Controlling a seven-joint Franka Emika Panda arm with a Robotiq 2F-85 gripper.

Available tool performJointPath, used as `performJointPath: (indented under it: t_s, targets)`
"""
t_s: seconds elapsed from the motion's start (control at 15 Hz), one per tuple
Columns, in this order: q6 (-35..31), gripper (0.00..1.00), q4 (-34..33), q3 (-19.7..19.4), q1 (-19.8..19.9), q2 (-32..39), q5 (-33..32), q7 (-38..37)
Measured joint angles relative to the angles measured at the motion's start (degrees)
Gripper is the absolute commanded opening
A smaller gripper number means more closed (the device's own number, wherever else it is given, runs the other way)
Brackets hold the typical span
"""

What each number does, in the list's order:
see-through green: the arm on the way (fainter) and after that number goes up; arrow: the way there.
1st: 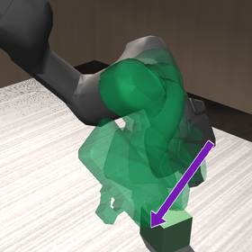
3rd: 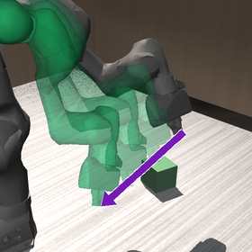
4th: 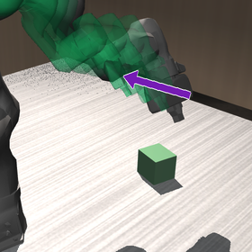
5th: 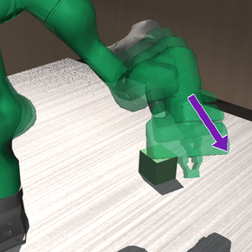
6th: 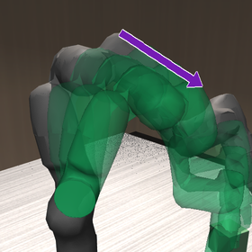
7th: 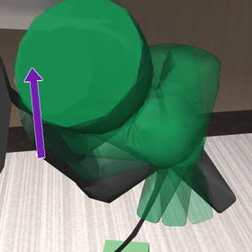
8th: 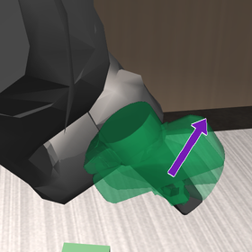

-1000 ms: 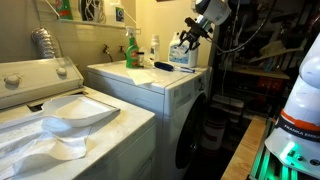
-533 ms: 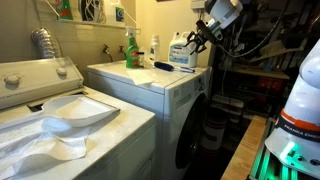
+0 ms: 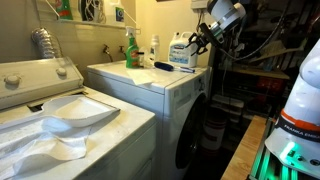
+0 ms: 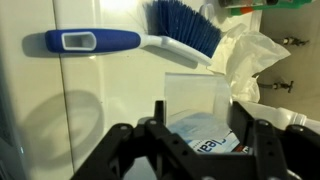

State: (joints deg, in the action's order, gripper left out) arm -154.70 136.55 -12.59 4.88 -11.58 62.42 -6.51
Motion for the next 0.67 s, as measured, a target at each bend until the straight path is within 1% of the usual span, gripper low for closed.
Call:
performJointPath:
  t_s: [0.2,0.33,0.47,0.67]
  targets:
    - [0.0,0.4,-0.15,0.05,-0.07,0.12,0.07,0.33]
    - [0.0,0.4,-0.71,0.04,-0.27,0.77,0.91,1.94]
    - [0.0,0.4,-1.66,0.02,-0.59,1.88,3.06,4.75]
    - [0.0,0.4,-3.3,-0.01,-0.93,3.93,8.1,10.37]
